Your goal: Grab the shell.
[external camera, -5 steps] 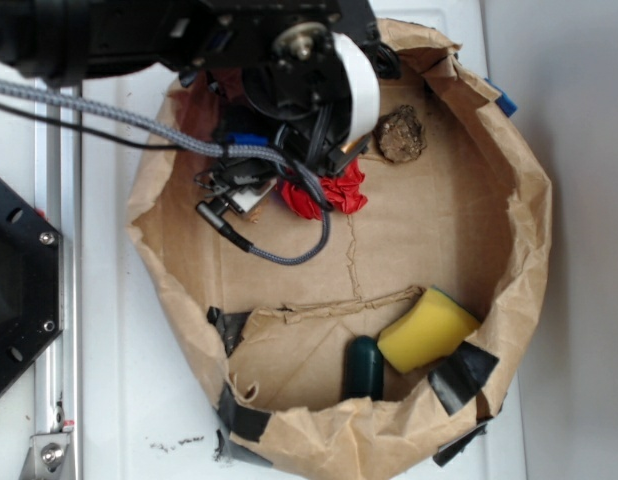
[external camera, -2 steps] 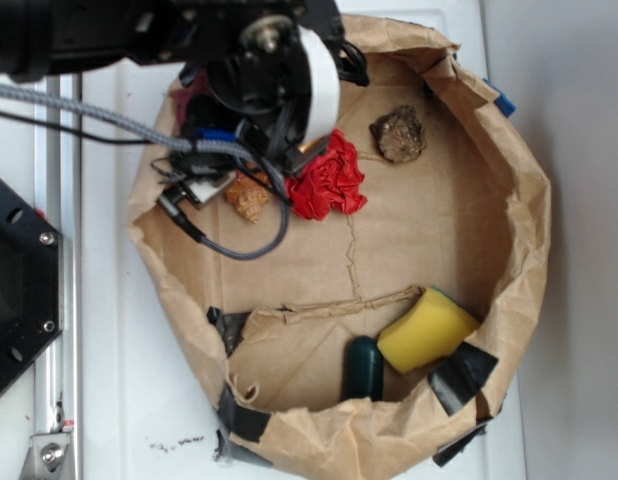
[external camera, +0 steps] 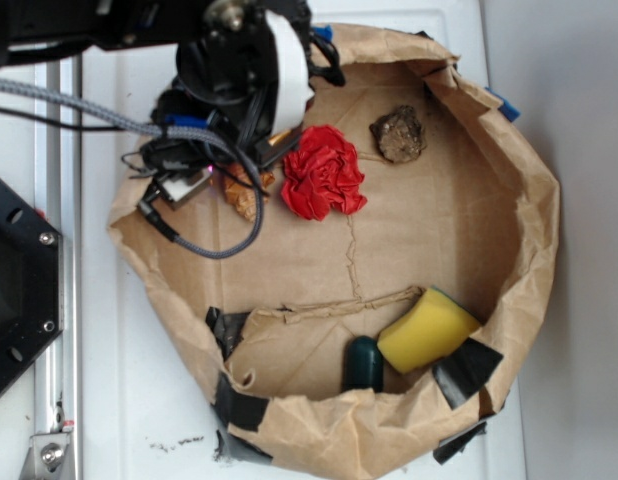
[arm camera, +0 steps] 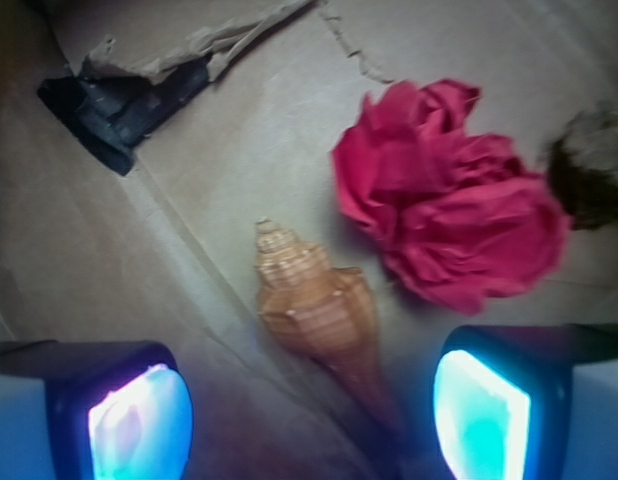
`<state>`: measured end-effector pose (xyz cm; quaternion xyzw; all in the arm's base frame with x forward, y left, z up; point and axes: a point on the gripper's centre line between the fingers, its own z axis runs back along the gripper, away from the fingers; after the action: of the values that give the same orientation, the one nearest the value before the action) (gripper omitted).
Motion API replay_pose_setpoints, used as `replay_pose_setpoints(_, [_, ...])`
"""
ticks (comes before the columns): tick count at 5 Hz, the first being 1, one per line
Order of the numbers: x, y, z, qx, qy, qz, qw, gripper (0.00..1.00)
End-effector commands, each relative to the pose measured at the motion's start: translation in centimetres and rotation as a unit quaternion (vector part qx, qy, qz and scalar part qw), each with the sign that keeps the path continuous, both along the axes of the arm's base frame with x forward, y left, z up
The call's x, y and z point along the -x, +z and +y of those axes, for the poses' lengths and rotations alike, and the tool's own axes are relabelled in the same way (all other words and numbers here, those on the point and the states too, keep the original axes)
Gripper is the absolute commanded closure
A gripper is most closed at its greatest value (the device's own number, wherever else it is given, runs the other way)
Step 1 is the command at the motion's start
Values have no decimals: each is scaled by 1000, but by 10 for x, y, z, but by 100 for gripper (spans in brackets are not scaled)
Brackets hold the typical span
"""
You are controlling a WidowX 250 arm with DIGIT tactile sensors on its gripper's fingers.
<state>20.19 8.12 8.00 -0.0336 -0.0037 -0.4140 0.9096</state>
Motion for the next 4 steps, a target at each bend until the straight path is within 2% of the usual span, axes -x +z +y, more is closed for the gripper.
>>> replay_pose_setpoints(1, [2, -10, -7, -10, 42, -29, 999, 0])
replay_pose_setpoints(4, [-8, -46, -17, -32, 55, -58, 996, 0])
